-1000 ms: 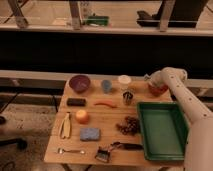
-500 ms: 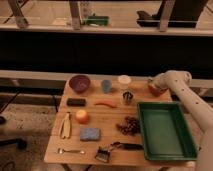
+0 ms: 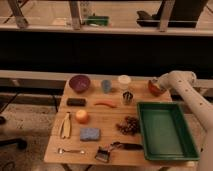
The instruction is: Wipe red bowl with towel
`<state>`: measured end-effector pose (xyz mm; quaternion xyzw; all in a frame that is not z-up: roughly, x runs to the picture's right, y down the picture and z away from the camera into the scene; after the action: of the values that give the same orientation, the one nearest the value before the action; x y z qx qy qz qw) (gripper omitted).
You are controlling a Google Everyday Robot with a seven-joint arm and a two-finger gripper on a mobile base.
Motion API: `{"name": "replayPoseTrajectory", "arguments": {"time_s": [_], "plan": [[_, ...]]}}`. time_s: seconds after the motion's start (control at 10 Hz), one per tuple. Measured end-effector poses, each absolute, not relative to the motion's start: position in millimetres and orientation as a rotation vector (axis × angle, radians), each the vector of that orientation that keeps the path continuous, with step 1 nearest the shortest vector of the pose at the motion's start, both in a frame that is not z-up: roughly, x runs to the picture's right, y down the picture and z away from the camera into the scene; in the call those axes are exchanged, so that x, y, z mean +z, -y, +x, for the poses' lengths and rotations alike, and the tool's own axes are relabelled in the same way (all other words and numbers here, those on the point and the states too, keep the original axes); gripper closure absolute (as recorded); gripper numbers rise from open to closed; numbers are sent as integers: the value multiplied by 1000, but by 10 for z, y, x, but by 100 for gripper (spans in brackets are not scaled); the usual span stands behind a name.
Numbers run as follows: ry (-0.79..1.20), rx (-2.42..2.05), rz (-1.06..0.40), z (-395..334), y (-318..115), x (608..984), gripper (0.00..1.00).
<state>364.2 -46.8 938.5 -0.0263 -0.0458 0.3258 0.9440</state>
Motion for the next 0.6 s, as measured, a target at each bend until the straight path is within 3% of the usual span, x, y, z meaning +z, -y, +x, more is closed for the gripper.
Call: {"name": "replayPoseTrajectory", "arguments": {"time_s": [0.6], "plan": [[69,648,-12,3738,780,9530,100]]}}
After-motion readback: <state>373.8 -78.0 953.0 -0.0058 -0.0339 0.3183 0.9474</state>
